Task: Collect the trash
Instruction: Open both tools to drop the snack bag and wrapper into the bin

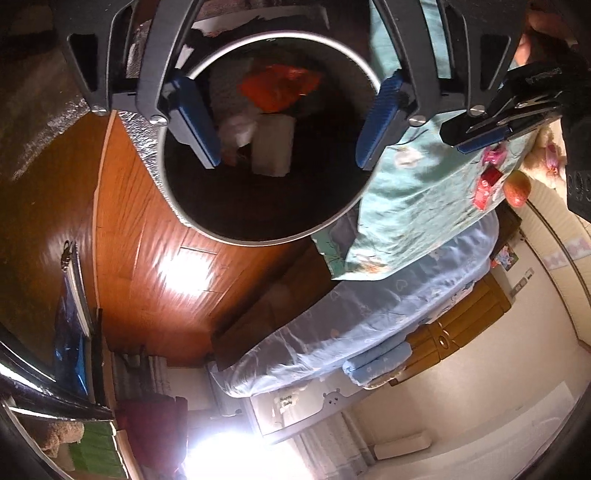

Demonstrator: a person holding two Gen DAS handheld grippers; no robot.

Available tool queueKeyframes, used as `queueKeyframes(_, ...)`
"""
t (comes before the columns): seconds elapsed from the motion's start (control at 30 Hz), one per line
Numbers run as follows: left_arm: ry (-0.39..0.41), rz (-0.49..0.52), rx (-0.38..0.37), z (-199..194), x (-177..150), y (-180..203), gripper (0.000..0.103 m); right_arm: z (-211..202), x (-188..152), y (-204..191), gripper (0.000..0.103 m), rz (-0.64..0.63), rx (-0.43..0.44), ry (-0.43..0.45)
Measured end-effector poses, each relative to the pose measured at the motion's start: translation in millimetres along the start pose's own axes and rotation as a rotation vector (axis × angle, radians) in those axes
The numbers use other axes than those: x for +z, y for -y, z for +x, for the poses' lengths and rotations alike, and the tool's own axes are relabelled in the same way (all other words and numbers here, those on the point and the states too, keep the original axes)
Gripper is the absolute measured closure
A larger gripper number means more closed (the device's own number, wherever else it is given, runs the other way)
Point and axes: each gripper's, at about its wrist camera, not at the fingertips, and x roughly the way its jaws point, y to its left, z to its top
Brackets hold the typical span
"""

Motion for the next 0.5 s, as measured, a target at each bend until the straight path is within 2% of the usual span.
queueKeyframes(0.5, 0.038, -0.148, 0.108, -44, -28, -85, 0.041, 12, -21, -75, 0.017, -0.074, 0.120, -0.042)
